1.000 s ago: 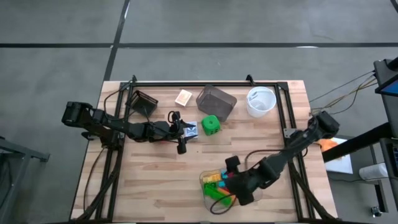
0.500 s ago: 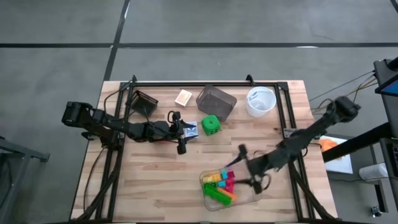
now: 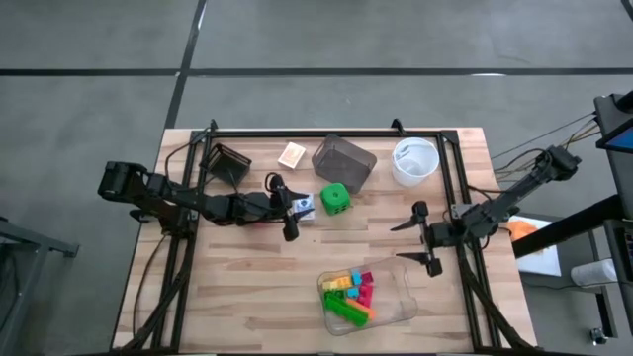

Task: Pick & Place Toys
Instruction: Put the green die into the top right transparent black bin

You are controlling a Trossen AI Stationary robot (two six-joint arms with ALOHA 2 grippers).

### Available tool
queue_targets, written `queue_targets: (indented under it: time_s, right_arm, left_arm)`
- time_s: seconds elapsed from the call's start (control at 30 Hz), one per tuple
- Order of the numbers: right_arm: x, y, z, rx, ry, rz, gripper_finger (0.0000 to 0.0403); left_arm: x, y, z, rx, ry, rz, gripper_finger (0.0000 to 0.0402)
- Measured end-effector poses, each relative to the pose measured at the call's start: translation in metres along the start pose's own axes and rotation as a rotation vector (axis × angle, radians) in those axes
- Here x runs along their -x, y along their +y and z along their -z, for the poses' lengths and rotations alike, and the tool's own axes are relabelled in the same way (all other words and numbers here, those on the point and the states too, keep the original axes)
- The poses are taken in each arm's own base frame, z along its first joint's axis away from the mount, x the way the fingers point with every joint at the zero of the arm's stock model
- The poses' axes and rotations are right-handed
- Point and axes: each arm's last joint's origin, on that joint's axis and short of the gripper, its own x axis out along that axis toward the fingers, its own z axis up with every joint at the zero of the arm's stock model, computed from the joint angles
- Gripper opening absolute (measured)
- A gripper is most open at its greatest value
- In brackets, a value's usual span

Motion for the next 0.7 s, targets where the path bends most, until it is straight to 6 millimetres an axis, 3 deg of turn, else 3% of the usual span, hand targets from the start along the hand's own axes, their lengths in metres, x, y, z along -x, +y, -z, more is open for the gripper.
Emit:
queue_targets:
  time_s: [0.23,0.4,0.7]
  right_arm:
    - [0.011,-0.005,0.016,-0.024,-0.001,0.018,0.0301]
    - [0.01,-0.005,0.018,-0.012,0.01,0.018,0.0301]
    - [0.006,-0.002,0.025,0.008,0.063,0.018,0.0301]
  left_arm:
    - [-0.003,0.008,0.009,0.111,0.132,-0.044,0.0214]
    - [-0.006,0.012,0.006,0.19,0.206,-0.078,0.0258]
    - [-0.016,0.009,-0.04,0.095,0.185,-0.069,0.0372]
